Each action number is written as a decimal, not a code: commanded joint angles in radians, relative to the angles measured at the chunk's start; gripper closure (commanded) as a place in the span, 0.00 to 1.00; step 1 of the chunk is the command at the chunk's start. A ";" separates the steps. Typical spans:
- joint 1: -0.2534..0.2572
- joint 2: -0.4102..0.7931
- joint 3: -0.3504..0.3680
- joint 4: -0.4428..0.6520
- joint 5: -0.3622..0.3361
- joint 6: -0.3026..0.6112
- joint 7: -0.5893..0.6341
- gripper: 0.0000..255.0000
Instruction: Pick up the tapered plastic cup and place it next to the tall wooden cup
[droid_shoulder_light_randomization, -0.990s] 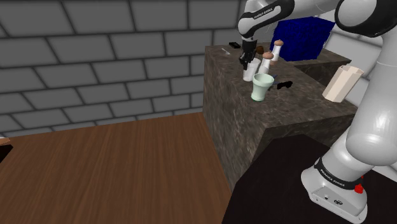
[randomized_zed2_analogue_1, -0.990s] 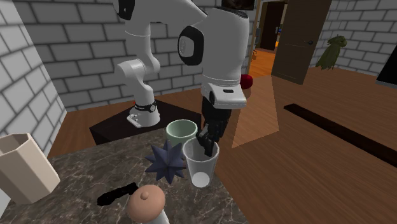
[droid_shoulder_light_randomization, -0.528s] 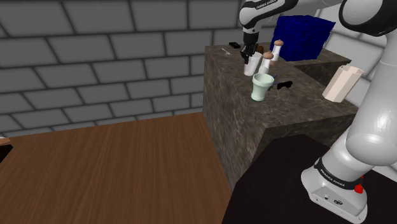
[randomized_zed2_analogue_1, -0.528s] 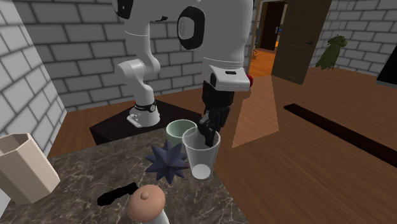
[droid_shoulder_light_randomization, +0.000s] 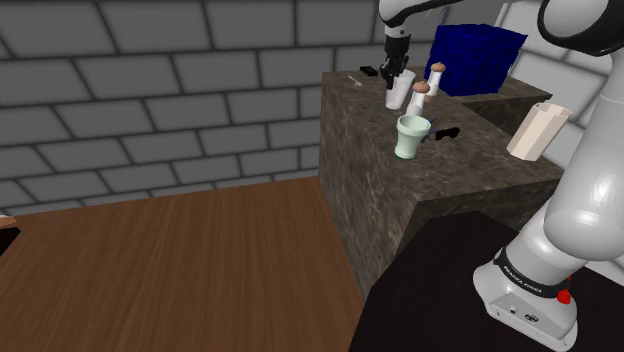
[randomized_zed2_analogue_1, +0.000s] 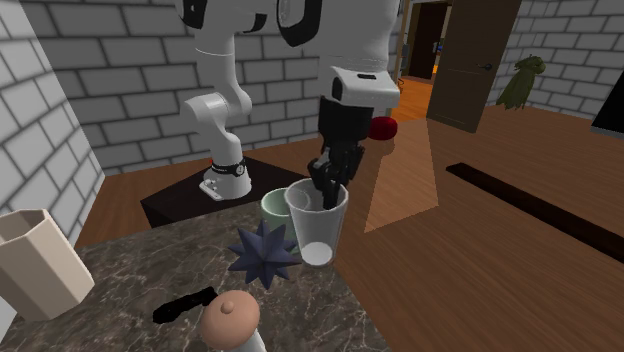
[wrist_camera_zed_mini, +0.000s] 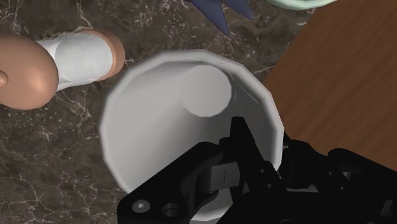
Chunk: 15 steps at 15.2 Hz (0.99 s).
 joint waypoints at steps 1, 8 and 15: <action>0.000 -0.004 0.000 0.022 -0.001 -0.025 -0.002 1.00; -0.002 -0.004 -0.002 0.115 0.001 -0.119 -0.010 1.00; -0.007 0.009 -0.003 0.227 0.006 -0.217 -0.021 1.00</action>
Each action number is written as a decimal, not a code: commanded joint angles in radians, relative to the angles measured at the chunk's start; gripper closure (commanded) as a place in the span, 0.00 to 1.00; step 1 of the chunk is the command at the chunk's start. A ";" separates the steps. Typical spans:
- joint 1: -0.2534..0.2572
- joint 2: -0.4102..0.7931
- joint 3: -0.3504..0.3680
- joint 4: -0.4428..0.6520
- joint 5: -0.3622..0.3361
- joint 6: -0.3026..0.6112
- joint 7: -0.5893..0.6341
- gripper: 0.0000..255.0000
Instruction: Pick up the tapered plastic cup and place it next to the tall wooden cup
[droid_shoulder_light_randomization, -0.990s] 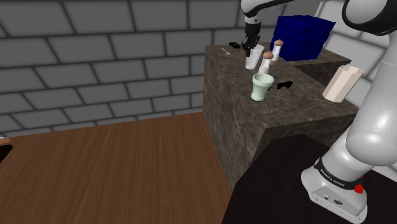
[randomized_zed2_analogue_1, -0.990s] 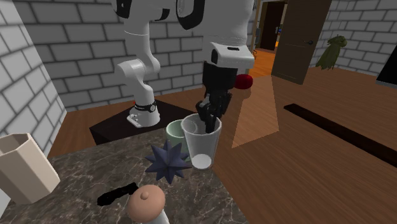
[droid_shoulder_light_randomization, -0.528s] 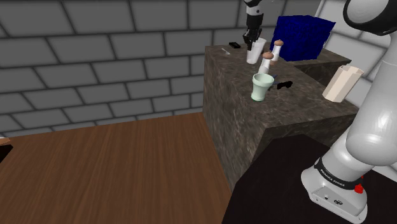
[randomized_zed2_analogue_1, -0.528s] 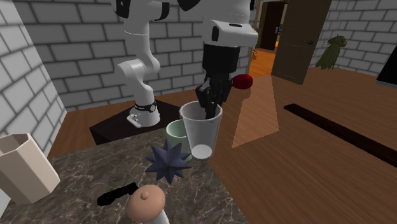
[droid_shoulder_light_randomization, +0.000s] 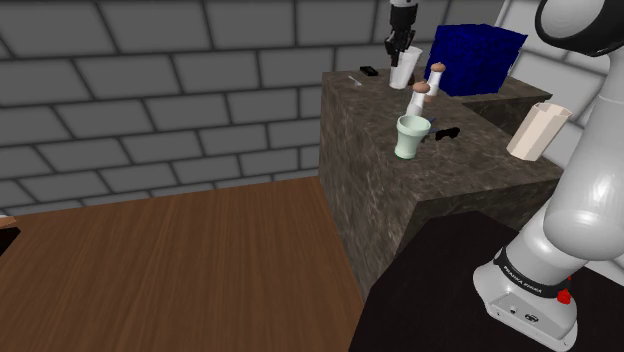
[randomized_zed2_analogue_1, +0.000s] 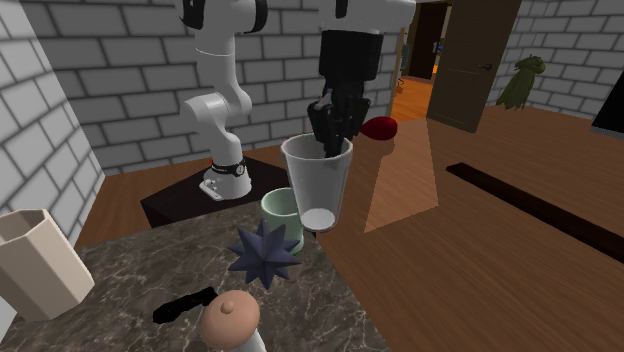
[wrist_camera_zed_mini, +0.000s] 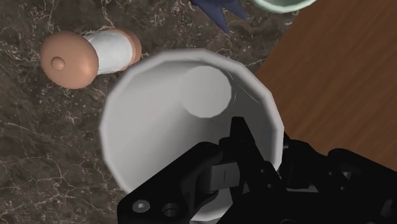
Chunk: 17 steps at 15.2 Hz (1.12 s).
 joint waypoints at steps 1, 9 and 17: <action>-0.001 0.003 -0.001 0.031 0.001 -0.028 -0.003 1.00; -0.012 0.037 -0.003 0.181 0.012 -0.143 -0.018 1.00; -0.043 -0.231 -0.047 -0.166 -0.064 -0.044 -0.099 1.00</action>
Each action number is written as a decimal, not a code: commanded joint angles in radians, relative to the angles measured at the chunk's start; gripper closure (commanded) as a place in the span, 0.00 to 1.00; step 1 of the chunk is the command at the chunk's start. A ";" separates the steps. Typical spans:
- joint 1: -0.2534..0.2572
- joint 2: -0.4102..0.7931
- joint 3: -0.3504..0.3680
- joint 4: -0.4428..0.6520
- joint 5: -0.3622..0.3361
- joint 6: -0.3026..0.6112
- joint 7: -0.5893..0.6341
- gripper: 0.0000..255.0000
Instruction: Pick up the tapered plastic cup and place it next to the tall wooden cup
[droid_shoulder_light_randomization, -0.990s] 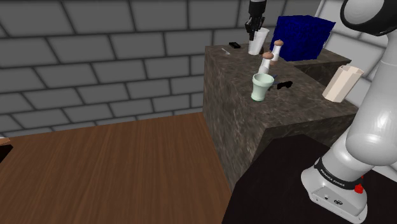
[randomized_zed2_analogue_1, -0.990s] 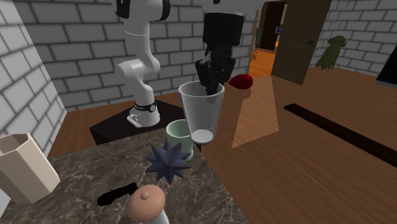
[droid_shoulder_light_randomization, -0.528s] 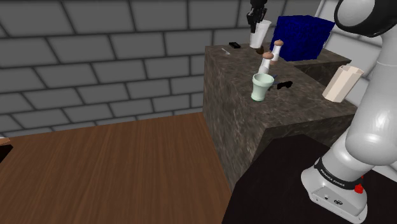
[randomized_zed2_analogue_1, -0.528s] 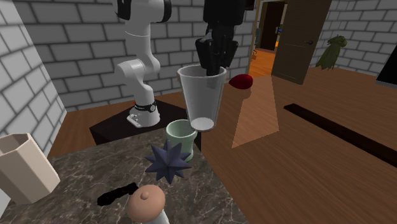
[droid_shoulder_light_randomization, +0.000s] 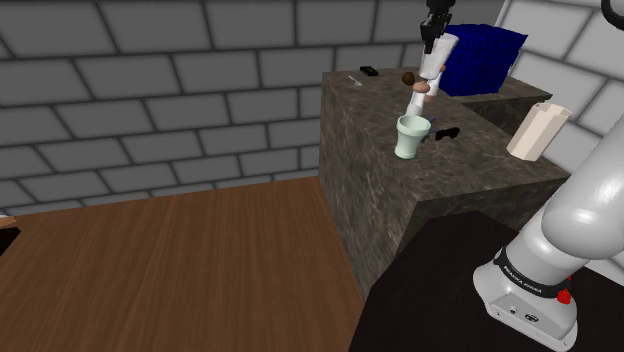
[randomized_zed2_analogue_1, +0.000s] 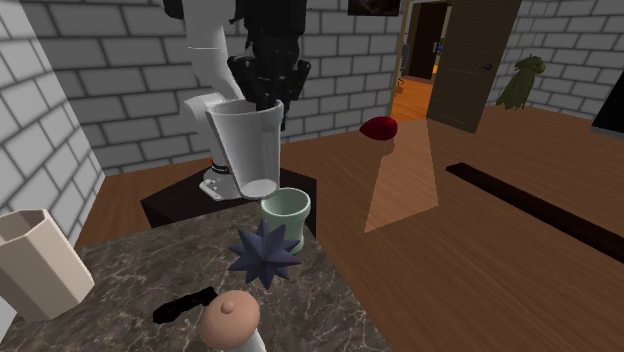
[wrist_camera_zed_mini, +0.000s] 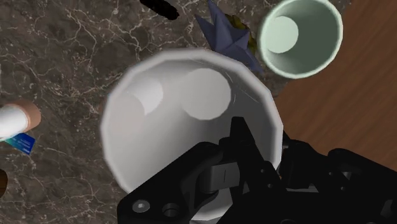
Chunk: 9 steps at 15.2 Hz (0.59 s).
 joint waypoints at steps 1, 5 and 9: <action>-0.013 -0.051 -0.013 -0.061 -0.016 0.016 -0.025 1.00; -0.041 -0.155 -0.041 -0.174 -0.053 0.037 -0.075 1.00; -0.073 -0.247 -0.073 -0.262 -0.091 0.049 -0.130 1.00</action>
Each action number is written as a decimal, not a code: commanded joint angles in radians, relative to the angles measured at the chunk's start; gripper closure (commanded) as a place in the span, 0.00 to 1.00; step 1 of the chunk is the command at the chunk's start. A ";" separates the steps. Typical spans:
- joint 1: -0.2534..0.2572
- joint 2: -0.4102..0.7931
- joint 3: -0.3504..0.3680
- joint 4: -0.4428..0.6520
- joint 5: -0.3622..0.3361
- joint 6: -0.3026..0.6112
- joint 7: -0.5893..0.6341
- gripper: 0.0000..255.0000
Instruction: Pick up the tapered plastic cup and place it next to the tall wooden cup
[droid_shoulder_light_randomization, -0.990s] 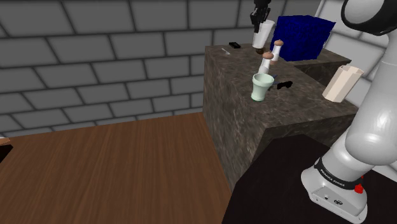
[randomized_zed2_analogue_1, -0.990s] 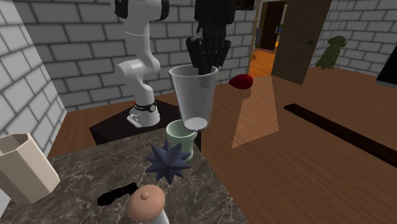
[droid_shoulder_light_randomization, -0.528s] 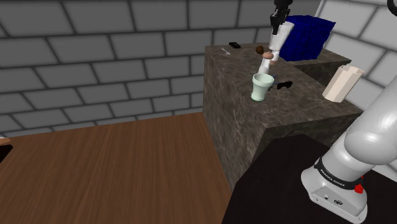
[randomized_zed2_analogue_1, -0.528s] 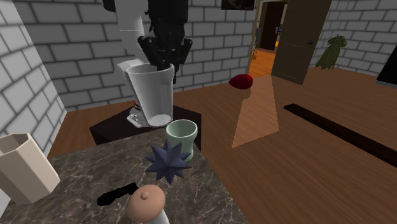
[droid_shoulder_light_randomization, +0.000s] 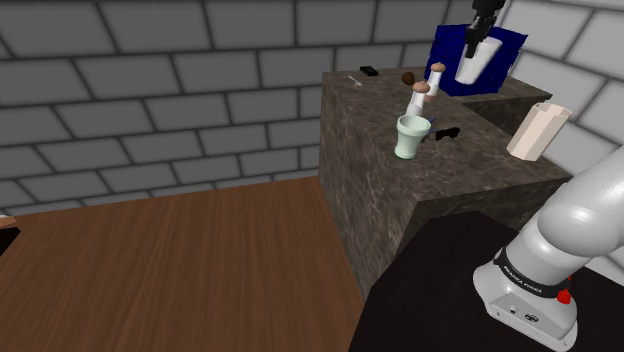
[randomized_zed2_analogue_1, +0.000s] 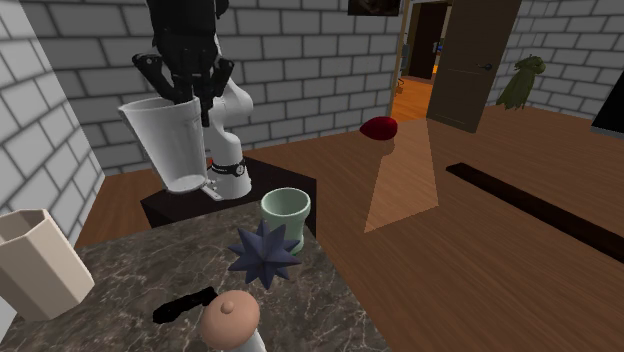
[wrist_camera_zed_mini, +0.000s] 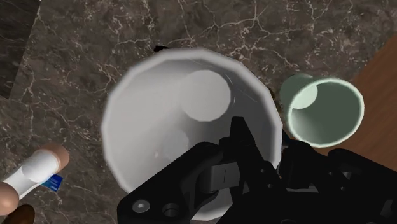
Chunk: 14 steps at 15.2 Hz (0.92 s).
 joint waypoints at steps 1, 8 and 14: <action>-0.016 -0.040 -0.016 -0.039 -0.018 0.007 -0.028 1.00; -0.079 -0.165 -0.087 -0.137 -0.083 0.011 -0.144 1.00; -0.133 -0.238 -0.163 -0.176 -0.136 0.009 -0.259 1.00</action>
